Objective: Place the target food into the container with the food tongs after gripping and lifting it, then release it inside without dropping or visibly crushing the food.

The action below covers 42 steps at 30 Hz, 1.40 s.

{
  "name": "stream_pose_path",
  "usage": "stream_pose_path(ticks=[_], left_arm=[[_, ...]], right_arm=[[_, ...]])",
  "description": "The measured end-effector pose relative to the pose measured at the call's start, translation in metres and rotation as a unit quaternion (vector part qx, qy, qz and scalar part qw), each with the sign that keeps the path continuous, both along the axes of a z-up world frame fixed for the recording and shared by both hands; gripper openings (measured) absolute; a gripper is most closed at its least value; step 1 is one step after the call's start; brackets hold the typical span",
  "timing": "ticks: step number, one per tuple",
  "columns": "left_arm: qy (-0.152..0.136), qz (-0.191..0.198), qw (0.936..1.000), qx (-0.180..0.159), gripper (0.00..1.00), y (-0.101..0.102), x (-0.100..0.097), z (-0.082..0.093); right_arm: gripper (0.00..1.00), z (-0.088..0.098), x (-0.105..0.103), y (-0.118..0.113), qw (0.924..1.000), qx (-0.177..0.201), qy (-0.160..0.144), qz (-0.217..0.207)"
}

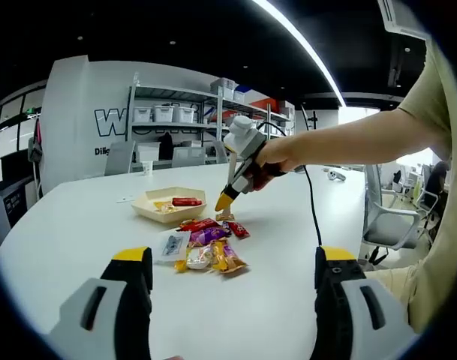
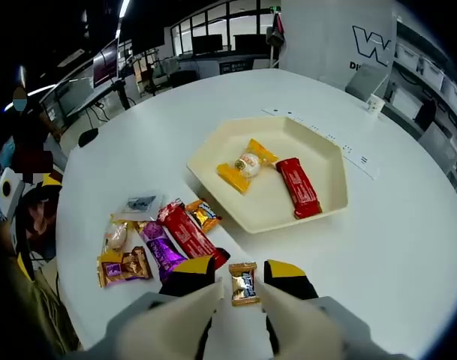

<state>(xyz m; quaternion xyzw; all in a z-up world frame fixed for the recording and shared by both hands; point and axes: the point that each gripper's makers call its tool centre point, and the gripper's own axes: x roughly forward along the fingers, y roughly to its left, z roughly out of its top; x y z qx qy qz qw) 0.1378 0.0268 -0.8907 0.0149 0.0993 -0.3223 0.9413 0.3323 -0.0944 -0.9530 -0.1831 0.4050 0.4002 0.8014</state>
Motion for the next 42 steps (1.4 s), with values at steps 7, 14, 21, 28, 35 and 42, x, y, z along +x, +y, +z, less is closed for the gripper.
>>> stream_pose_path(ticks=[7,14,21,28,35,42], left_arm=[[-0.003,0.002,1.0000,0.002,0.91,0.001,0.000,0.003],[-0.005,0.004,1.0000,0.003,0.91,0.004,0.000,0.005],[-0.003,0.003,1.0000,0.004,0.90,0.004,0.000,0.004],[-0.004,0.001,1.0000,0.008,0.89,0.004,0.001,0.004],[-0.002,-0.001,0.9999,0.013,0.89,0.002,0.000,0.003],[-0.003,-0.006,0.9999,0.014,0.89,-0.002,0.001,0.004]], right_arm=[[0.22,-0.003,0.000,0.000,1.0000,-0.004,0.003,0.003],[0.22,-0.010,-0.001,-0.001,0.9999,-0.006,0.010,0.003],[0.20,-0.013,0.001,-0.002,0.9999,-0.010,0.010,0.003],[0.18,-0.012,0.003,-0.003,0.9999,-0.011,0.005,-0.005],[0.18,0.002,0.006,-0.003,0.9998,0.000,0.003,-0.017],[0.18,0.022,0.010,-0.002,0.9997,0.004,-0.008,-0.021]])
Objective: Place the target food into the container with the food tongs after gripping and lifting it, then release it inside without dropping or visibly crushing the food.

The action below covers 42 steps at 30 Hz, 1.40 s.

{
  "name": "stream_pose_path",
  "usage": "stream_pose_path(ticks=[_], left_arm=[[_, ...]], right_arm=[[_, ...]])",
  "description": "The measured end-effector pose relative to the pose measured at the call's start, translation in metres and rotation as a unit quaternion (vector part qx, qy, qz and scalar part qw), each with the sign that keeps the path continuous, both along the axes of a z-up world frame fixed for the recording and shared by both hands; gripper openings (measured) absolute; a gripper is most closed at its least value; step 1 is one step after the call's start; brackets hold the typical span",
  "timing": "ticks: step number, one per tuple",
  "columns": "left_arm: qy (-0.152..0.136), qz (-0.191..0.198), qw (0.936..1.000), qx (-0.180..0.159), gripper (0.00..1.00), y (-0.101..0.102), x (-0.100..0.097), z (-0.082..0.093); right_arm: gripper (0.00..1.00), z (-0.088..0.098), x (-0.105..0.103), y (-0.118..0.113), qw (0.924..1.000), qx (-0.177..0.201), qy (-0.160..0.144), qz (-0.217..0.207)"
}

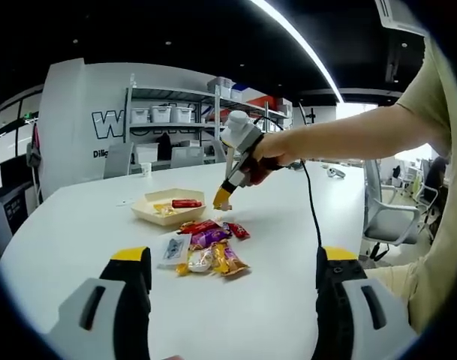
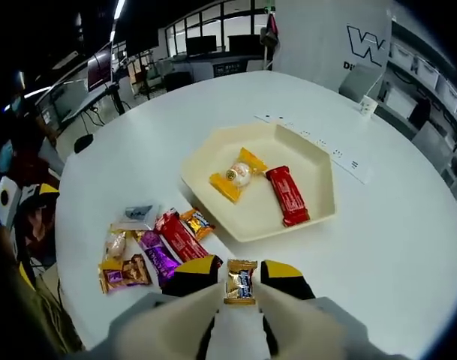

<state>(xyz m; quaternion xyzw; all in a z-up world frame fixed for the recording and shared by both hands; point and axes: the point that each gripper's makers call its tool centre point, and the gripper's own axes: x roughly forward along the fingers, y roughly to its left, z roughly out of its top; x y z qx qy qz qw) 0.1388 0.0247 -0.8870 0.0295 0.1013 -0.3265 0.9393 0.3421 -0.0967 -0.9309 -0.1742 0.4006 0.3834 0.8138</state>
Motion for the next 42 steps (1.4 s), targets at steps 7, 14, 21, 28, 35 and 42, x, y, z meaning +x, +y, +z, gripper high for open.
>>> stream_pose_path(ticks=[7,14,21,28,35,42], left_arm=[[0.001,-0.002,1.0000,0.001,0.89,-0.003,0.000,-0.001],[0.001,-0.002,1.0000,0.000,0.89,-0.003,-0.001,-0.001],[0.002,0.001,1.0000,0.000,0.89,-0.001,-0.001,-0.002],[0.001,0.002,1.0000,-0.001,0.89,0.001,-0.003,-0.001],[0.003,0.006,1.0000,-0.001,0.89,0.005,-0.003,-0.002],[0.004,0.007,1.0000,-0.002,0.89,0.005,-0.004,-0.002]], right_arm=[[0.18,0.016,0.005,0.000,1.0000,0.004,-0.006,-0.003],[0.18,0.038,0.016,0.010,0.9997,0.013,-0.021,-0.002],[0.18,0.051,0.027,0.021,0.9994,0.016,-0.032,0.002],[0.18,0.068,0.036,0.039,0.9985,0.024,-0.050,0.006],[0.19,0.083,0.049,0.051,0.9970,0.033,-0.069,0.002],[0.20,0.093,0.057,0.056,0.9956,0.040,-0.084,-0.003]])
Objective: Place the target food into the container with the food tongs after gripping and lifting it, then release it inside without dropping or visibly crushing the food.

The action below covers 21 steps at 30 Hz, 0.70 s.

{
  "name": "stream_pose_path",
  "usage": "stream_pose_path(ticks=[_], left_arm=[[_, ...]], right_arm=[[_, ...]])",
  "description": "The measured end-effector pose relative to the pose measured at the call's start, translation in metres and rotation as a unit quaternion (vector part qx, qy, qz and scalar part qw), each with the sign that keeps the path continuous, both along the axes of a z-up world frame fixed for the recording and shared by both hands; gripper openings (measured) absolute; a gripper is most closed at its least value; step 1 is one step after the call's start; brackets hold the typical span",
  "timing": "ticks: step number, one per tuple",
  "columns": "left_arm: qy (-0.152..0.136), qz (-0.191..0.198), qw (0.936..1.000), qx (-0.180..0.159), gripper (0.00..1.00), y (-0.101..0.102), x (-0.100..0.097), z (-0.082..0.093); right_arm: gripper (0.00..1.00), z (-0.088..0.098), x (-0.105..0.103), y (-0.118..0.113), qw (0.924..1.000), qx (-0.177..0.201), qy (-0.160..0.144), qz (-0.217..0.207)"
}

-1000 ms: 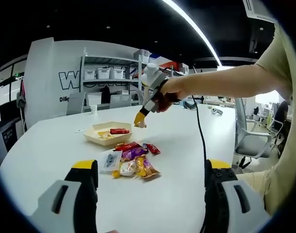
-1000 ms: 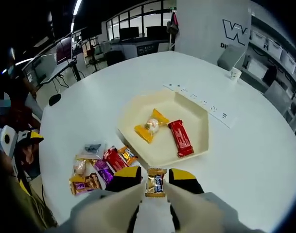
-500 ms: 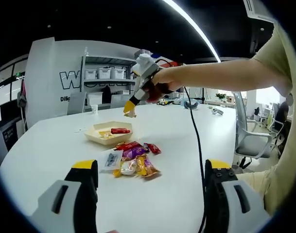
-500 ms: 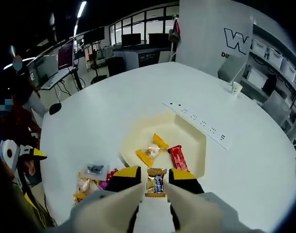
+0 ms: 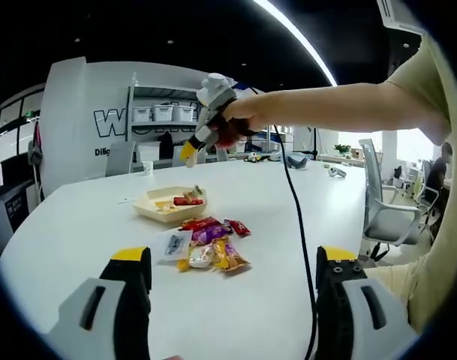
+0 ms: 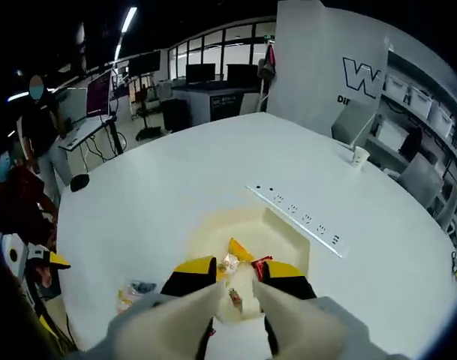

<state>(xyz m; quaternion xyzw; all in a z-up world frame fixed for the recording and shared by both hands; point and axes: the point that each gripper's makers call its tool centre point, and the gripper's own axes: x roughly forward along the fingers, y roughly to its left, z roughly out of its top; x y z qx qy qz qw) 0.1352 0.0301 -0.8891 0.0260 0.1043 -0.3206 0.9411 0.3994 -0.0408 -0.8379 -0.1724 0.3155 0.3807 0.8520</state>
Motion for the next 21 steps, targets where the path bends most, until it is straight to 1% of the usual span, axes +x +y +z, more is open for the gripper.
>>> stream_pose_path(ticks=[7,16,21], left_arm=[[0.000,0.000,1.0000,0.001,0.89,-0.001,0.000,-0.001],[0.000,-0.003,1.0000,0.001,0.89,-0.004,0.001,0.000],[0.001,-0.003,1.0000,0.001,0.89,-0.004,0.000,-0.001]], right_arm=[[0.19,0.002,0.001,-0.001,1.0000,0.002,0.000,-0.001],[0.19,-0.001,-0.003,-0.005,1.0000,-0.003,0.008,0.003],[0.19,-0.007,-0.010,-0.005,0.9998,-0.006,0.015,0.010]])
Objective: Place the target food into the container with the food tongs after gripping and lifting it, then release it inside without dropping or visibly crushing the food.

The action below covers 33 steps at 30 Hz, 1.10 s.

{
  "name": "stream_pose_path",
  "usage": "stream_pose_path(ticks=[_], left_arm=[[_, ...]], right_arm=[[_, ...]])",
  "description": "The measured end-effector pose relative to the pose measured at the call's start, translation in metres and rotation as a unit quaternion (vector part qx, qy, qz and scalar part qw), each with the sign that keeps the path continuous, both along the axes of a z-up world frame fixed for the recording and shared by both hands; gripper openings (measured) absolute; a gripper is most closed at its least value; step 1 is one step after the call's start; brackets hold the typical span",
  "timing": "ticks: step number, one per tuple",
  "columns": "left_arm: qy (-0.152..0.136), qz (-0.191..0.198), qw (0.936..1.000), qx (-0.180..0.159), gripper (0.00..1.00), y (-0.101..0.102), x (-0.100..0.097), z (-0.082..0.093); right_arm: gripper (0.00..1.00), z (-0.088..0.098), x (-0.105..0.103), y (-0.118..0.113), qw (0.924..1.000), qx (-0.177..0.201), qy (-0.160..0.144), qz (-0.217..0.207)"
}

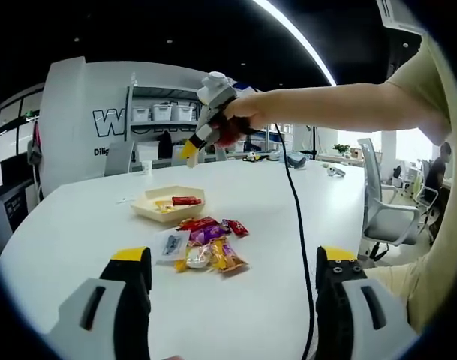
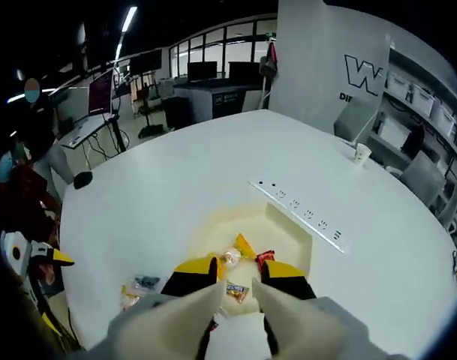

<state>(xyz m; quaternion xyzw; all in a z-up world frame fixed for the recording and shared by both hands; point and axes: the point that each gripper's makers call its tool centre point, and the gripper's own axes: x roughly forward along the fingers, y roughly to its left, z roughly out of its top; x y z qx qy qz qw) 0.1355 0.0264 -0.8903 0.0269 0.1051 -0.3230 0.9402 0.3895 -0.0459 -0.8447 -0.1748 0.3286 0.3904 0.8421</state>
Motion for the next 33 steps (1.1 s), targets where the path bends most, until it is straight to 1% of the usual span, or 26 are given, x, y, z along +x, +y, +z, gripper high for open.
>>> stream_pose_path(ticks=[12,17,19,21,23,27,31,33], left_arm=[[0.000,-0.002,1.0000,0.002,0.89,-0.002,-0.001,0.000],[-0.001,-0.004,1.0000,0.003,0.89,-0.004,-0.001,0.001],[-0.001,-0.004,1.0000,0.002,0.89,-0.004,-0.001,0.001],[-0.001,-0.005,1.0000,0.003,0.89,-0.004,-0.001,0.001],[-0.001,-0.005,1.0000,0.004,0.89,-0.005,-0.001,0.001],[-0.001,-0.006,1.0000,0.003,0.89,-0.006,-0.001,0.001],[-0.001,-0.007,1.0000,0.003,0.89,-0.006,0.000,0.001],[-0.001,-0.007,1.0000,0.003,0.89,-0.007,0.000,0.000]], right_arm=[[0.19,-0.018,-0.017,-0.007,0.9998,-0.008,0.020,0.005],[0.19,-0.028,-0.028,-0.011,0.9993,-0.012,0.035,0.006],[0.19,-0.032,-0.033,-0.012,0.9992,-0.014,0.036,0.010],[0.19,-0.036,-0.037,-0.014,0.9988,-0.015,0.045,0.007],[0.19,-0.039,-0.043,-0.015,0.9986,-0.011,0.052,0.003],[0.19,-0.050,-0.054,-0.020,0.9979,-0.018,0.063,0.004],[0.19,-0.059,-0.064,-0.024,0.9968,-0.017,0.078,-0.003],[0.19,-0.064,-0.072,-0.026,0.9962,-0.018,0.085,-0.002]])
